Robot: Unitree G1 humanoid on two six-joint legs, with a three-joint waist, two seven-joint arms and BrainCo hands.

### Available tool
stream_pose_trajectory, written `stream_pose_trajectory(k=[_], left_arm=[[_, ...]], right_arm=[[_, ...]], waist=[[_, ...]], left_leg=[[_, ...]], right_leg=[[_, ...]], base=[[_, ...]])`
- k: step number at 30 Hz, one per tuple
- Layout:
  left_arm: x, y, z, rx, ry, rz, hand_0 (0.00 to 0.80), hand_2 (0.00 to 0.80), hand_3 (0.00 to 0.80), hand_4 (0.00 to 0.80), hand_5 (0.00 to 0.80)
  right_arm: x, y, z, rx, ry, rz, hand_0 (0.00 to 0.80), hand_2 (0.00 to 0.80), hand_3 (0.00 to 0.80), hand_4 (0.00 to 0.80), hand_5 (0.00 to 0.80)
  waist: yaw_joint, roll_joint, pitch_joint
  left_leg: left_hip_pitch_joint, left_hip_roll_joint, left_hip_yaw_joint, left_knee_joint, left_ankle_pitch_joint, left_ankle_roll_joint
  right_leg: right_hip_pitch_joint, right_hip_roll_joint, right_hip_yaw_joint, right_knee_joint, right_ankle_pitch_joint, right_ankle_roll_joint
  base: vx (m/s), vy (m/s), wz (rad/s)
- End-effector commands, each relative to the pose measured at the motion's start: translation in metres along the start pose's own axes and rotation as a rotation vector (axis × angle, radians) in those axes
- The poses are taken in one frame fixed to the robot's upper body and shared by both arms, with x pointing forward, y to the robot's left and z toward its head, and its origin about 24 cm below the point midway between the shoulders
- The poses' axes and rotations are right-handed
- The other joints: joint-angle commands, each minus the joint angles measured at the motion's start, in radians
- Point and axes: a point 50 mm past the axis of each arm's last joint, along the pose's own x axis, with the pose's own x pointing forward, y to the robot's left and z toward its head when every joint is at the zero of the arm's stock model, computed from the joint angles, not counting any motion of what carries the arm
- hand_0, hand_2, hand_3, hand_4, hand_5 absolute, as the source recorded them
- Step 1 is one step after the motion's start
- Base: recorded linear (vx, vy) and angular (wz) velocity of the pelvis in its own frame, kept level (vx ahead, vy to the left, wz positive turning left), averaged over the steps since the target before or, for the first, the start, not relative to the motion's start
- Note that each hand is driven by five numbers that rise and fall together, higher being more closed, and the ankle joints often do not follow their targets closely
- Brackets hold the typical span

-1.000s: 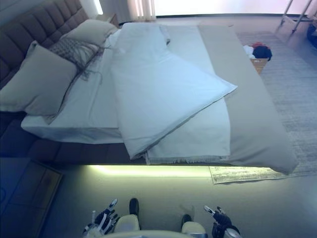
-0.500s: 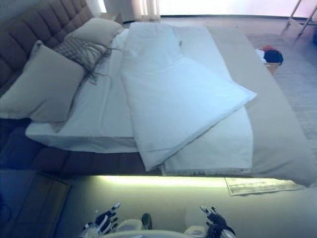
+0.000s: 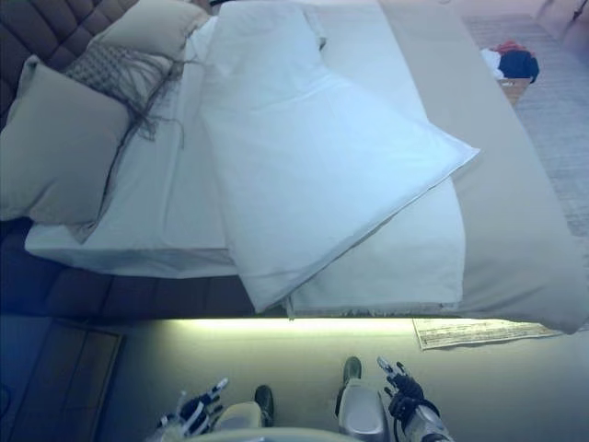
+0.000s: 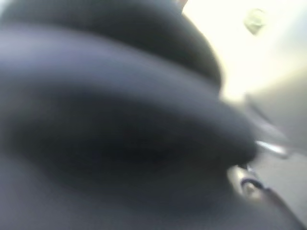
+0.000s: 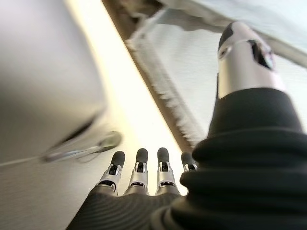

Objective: Make the bed neatly

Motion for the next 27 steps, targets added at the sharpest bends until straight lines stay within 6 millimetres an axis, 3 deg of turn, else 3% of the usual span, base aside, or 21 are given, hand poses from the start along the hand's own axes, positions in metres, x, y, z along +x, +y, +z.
stream_pose_trajectory(k=[1, 2, 4, 8, 12, 19, 22, 27], left_arm=[[0.003, -0.006, 0.015, 0.018, -0.033, -0.017, 0.000, 0.000, 0.000, 0.000, 0.000], [0.003, -0.006, 0.016, 0.017, -0.033, -0.020, 0.000, 0.000, 0.000, 0.000, 0.000], [0.003, -0.009, 0.016, 0.006, -0.039, -0.034, 0.000, 0.000, 0.000, 0.000, 0.000], [0.004, -0.014, 0.021, -0.029, -0.076, -0.049, 0.000, 0.000, 0.000, 0.000, 0.000], [0.005, -0.016, 0.052, -0.051, -0.159, -0.059, 0.000, 0.000, 0.000, 0.000, 0.000], [0.002, -0.025, 0.097, -0.058, -0.276, -0.138, 0.000, 0.000, 0.000, 0.000, 0.000], [0.002, -0.031, 0.107, -0.062, -0.303, -0.178, 0.000, 0.000, 0.000, 0.000, 0.000], [0.001, -0.034, 0.106, -0.076, -0.315, -0.219, 0.000, 0.000, 0.000, 0.000, 0.000]], right_arm=[[0.004, 0.010, 0.011, -0.004, -0.042, 0.050, 0.000, 0.000, 0.000, 0.000, 0.000], [0.005, 0.011, 0.013, 0.000, -0.049, 0.054, 0.000, 0.000, 0.000, 0.000, 0.000], [0.007, 0.015, 0.022, 0.022, -0.075, 0.078, 0.000, 0.000, 0.000, 0.000, 0.000], [0.013, 0.027, 0.051, 0.074, -0.171, 0.126, 0.000, 0.000, 0.000, 0.000, 0.000], [0.018, 0.052, 0.094, 0.103, -0.295, 0.199, 0.000, 0.000, 0.000, 0.000, 0.000], [0.016, 0.088, 0.166, 0.250, -0.433, 0.322, 0.000, 0.000, 0.000, 0.000, 0.000], [0.009, 0.090, 0.204, 0.326, -0.513, 0.332, 0.000, 0.000, 0.000, 0.000, 0.000], [-0.013, 0.078, 0.266, 0.330, -0.642, 0.310, 0.000, 0.000, 0.000, 0.000, 0.000]], waist=[[0.006, -0.047, -0.033], [0.007, -0.050, -0.030], [0.022, -0.051, -0.005], [0.051, -0.002, 0.057], [0.066, -0.007, 0.120], [0.093, -0.004, 0.194], [0.103, 0.008, 0.214], [0.125, 0.029, 0.238]], left_leg=[[-0.035, -0.055, 0.010, 0.112, -0.040, 0.033], [-0.056, -0.046, 0.008, 0.173, -0.028, 0.022], [-0.142, -0.041, -0.041, 0.312, 0.022, -0.002], [-0.210, 0.021, -0.081, 0.146, 0.118, -0.033], [-0.351, -0.008, -0.091, 0.285, 0.032, -0.015], [-0.542, -0.040, -0.119, 0.511, -0.073, 0.001], [-0.610, -0.046, -0.125, 0.580, -0.101, 0.005], [-0.690, -0.055, -0.137, 0.655, -0.129, 0.018]], right_leg=[[0.046, -0.069, -0.033, -0.019, 0.025, 0.071], [0.051, -0.072, -0.042, -0.014, 0.018, 0.062], [0.070, -0.075, -0.039, -0.009, 0.000, 0.042], [0.038, -0.076, -0.002, 0.070, -0.053, 0.051], [-0.146, -0.165, 0.013, 0.268, -0.077, 0.072], [-0.301, -0.215, 0.050, 0.403, -0.092, 0.084], [-0.363, -0.229, 0.057, 0.468, -0.106, 0.082], [-0.455, -0.246, 0.058, 0.563, -0.129, 0.076]], base=[[0.168, -0.011, 0.30], [0.129, -0.009, 0.25], [0.113, 0.058, 0.15], [0.035, 0.287, 0.01], [-0.086, 0.192, -0.26], [-0.014, 0.049, 0.10], [-0.014, 0.014, 0.18], [0.028, 0.003, 0.14]])
